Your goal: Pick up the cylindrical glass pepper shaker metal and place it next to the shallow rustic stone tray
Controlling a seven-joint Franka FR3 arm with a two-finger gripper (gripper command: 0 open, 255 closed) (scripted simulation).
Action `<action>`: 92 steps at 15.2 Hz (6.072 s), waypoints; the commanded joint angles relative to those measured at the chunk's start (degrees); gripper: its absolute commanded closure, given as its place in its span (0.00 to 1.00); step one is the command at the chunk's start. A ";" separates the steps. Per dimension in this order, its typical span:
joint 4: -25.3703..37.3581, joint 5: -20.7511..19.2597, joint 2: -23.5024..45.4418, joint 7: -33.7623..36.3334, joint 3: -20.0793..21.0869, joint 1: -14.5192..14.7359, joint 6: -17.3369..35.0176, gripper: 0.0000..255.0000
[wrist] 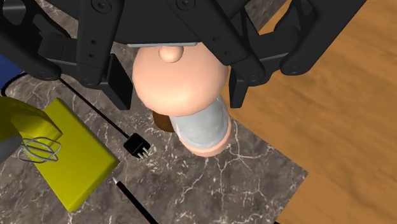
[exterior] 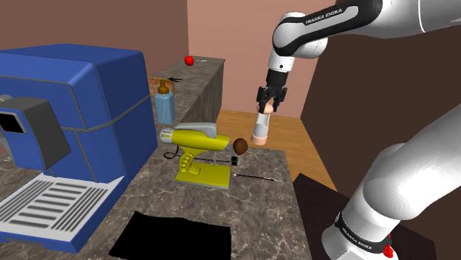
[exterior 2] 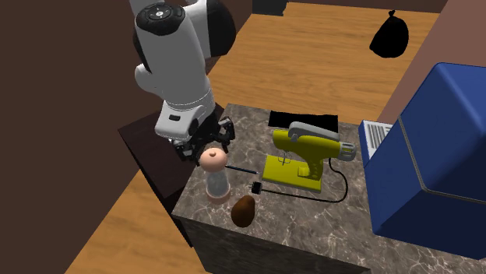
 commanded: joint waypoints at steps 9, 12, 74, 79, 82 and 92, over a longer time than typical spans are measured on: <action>6.80 -0.24 -1.12 0.92 0.28 0.04 -7.88 1.00; 9.04 -0.27 -1.20 1.14 0.33 0.07 -10.18 1.00; -6.53 11.86 -22.56 27.63 23.24 8.95 -12.42 1.00; -10.47 12.46 -22.78 27.13 23.81 9.17 -8.73 1.00; -12.73 12.85 -22.75 26.83 24.18 9.31 -6.46 1.00; -19.64 14.34 -21.61 25.82 25.56 9.83 1.55 1.00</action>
